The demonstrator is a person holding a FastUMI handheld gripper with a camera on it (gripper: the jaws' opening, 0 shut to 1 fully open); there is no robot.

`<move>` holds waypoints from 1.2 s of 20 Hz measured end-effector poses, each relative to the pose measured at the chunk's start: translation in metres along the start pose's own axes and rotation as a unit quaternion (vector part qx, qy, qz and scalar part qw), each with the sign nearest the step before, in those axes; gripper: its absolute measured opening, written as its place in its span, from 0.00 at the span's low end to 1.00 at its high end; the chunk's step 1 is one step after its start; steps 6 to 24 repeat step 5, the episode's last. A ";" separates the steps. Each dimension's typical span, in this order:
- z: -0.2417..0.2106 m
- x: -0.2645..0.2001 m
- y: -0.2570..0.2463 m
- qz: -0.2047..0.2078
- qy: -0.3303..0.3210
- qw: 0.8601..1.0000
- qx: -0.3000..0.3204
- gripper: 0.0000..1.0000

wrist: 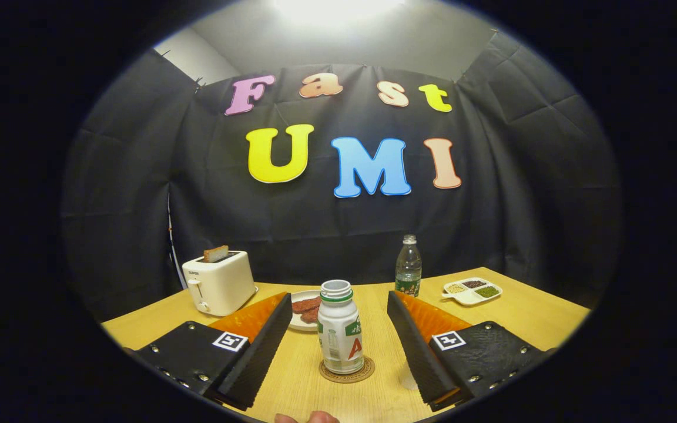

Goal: Take the bottle from table, then pour the juice into the cup, finally place the bottle on the coaster

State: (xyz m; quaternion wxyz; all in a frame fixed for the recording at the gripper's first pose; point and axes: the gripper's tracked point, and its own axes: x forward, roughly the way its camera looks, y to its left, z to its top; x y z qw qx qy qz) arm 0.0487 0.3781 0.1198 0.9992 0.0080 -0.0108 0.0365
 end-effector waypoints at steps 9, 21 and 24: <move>0.021 -0.020 -0.063 0.017 -0.063 0.997 -0.029 0.98; 0.021 -0.020 -0.063 0.017 -0.063 0.997 -0.029 0.98; 0.021 -0.020 -0.063 0.017 -0.063 0.997 -0.029 0.98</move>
